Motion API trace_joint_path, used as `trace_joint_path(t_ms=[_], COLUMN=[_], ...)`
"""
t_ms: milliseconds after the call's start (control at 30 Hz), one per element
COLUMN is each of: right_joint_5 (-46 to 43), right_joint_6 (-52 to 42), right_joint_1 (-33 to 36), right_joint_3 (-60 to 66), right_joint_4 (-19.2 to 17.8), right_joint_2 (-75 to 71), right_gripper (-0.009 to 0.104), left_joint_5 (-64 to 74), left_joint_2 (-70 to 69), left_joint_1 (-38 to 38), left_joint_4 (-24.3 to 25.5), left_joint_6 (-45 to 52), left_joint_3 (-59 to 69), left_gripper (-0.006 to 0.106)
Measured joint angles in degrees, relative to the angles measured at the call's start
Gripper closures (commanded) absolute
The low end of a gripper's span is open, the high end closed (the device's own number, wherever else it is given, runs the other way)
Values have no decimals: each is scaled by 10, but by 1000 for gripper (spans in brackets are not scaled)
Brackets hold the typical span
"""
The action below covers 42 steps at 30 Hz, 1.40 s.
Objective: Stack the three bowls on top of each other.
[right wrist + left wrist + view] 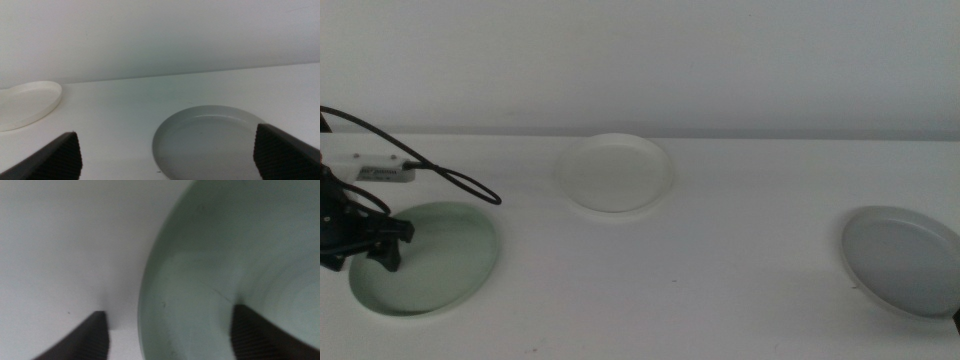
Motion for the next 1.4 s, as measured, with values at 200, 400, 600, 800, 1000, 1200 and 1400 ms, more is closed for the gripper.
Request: trace_joint_path(t_ms=[200, 400, 600, 800, 1000, 1200, 1400], right_joint_5=[0, 0, 0, 0, 0, 0, 0], right_joint_6=[0, 0, 0, 0, 0, 0, 0], right_joint_1=[0, 0, 0, 0, 0, 0, 0], right_joint_3=[0, 0, 0, 0, 0, 0, 0], right_joint_4=[0, 0, 0, 0, 0, 0, 0], right_joint_2=[0, 0, 0, 0, 0, 0, 0], right_gripper=[3, 3, 3, 3, 3, 3, 3], left_joint_5=[-1, -4, 3, 47, 130, 167, 181], left_joint_2=[3, 4, 1, -44, -87, -110, -92], left_joint_1=[0, 0, 0, 0, -7, -118, -271], left_joint_4=[-12, -18, -27, -35, -48, -52, -55], left_joint_6=[0, 0, 0, -16, -37, -116, -217], left_joint_3=[-1, -2, -5, -4, -4, -9, -68], left_gripper=[77, 102, 101, 101, 101, 101, 101])
